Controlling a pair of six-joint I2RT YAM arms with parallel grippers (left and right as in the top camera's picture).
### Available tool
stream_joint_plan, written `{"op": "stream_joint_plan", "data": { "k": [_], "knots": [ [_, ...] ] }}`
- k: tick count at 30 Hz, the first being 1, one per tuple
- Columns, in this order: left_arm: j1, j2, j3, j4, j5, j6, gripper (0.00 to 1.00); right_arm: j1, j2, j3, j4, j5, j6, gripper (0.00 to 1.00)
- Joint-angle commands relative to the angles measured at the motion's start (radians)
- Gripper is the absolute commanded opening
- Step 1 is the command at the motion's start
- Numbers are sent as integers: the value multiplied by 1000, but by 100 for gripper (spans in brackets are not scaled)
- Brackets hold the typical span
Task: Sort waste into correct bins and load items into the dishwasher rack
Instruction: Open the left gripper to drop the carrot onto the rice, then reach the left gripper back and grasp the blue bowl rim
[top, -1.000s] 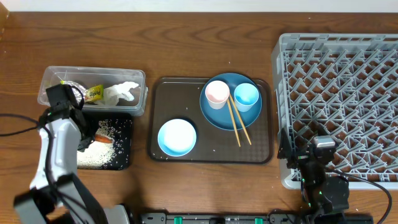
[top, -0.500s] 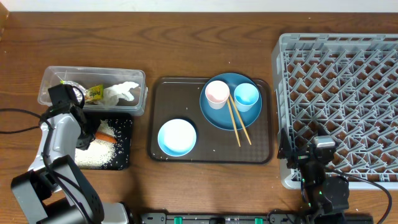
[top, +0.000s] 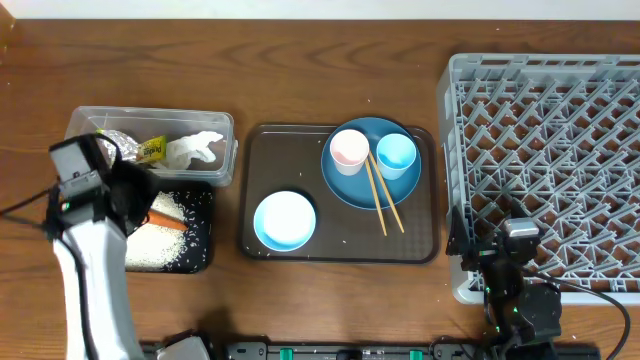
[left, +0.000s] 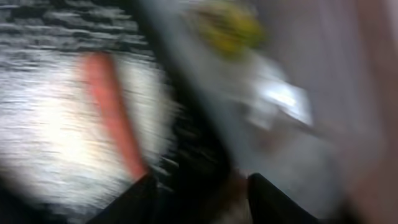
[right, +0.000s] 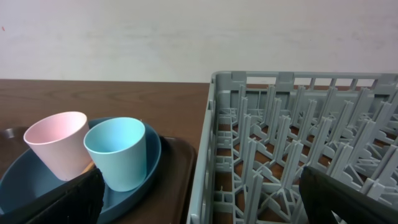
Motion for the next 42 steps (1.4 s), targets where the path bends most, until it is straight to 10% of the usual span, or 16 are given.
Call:
{"op": "stream_joint_plan", "data": {
  "k": [1, 12, 16, 42],
  "knots": [
    [-69, -111, 23, -48, 282, 96, 50, -16, -5, -1, -4, -3, -11, 99],
    [-425, -183, 21, -90, 243, 103, 59, -16, -5, -1, -4, -3, -11, 99],
    [-542, -161, 21, -79, 243, 103, 97, -16, -5, -1, -4, -3, -11, 99],
    [-688, 138, 20, 47, 145, 144, 98, -16, -5, -1, -4, -3, -11, 99]
  ]
}}
